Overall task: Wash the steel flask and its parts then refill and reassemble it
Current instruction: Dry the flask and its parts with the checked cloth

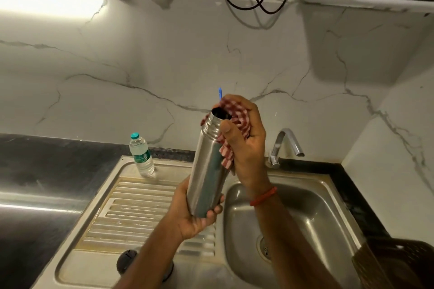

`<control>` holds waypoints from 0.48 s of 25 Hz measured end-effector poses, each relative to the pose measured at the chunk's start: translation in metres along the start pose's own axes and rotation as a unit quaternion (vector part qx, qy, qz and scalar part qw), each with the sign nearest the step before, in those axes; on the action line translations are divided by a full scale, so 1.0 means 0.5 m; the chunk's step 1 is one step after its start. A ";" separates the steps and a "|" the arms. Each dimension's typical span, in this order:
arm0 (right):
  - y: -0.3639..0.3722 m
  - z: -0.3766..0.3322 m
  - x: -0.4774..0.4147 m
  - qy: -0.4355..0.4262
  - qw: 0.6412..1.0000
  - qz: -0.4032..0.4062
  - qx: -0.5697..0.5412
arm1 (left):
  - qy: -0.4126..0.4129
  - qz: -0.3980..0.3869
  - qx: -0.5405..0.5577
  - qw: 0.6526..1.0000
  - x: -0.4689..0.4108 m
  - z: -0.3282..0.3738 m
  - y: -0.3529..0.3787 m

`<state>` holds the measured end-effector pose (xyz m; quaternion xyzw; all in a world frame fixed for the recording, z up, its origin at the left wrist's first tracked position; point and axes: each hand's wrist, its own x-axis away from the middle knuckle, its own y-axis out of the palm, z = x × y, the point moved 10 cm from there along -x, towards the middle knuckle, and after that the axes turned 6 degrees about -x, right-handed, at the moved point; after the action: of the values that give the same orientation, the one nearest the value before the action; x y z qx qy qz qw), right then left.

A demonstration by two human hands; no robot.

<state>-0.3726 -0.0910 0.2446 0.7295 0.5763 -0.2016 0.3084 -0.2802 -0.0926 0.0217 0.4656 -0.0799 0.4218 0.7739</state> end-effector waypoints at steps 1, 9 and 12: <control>0.000 0.030 0.010 0.042 0.999 0.024 0.006 | 0.022 0.004 0.037 0.999 0.000 0.001 0.021; -0.017 0.144 0.113 0.107 0.986 0.049 0.121 | 0.321 0.203 -0.255 0.889 0.052 0.161 0.009; -0.027 0.156 0.109 0.138 0.984 0.053 0.099 | 0.417 0.109 -0.319 0.844 0.076 0.199 0.061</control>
<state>-0.3671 -0.1029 0.1495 0.8070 0.5506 -0.1389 0.1625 -0.2517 -0.1427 0.1165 -0.0379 0.0701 0.6091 0.7891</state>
